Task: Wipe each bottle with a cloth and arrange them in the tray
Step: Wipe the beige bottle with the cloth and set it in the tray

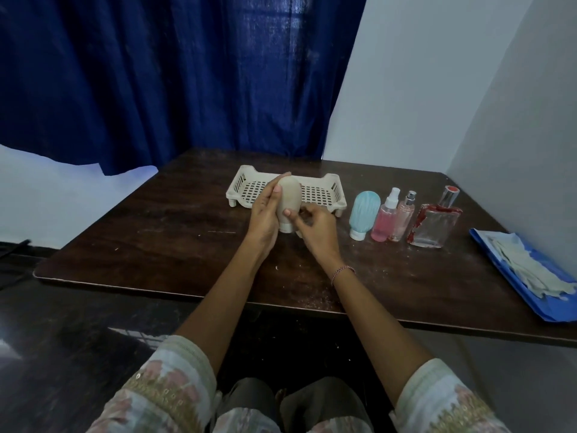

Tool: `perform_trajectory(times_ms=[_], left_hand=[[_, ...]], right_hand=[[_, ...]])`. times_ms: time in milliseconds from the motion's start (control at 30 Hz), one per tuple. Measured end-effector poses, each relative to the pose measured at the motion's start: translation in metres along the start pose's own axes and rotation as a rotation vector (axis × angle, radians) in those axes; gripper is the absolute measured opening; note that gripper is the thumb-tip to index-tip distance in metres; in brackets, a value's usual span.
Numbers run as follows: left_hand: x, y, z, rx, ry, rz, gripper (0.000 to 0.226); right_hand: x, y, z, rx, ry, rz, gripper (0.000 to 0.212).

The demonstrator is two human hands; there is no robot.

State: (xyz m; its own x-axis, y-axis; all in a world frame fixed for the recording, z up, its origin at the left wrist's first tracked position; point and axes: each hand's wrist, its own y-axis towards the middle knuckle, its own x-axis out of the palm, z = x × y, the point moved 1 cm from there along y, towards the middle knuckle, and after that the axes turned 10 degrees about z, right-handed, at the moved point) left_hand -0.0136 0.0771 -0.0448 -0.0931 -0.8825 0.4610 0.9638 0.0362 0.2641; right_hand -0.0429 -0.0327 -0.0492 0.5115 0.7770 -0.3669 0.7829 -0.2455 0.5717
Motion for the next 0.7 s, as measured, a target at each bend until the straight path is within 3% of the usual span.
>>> perform_trajectory(times_ms=[267,700], left_hand=[[-0.021,0.071,0.045,0.169,0.306,-0.023,0.027],[-0.086,0.127,0.014,0.151,0.514,0.066,0.029]], right_hand=[[0.047,0.065,-0.022,0.087,0.063,-0.011,0.036],[0.127,0.106,0.005,0.161,-0.059,-0.203,0.027]])
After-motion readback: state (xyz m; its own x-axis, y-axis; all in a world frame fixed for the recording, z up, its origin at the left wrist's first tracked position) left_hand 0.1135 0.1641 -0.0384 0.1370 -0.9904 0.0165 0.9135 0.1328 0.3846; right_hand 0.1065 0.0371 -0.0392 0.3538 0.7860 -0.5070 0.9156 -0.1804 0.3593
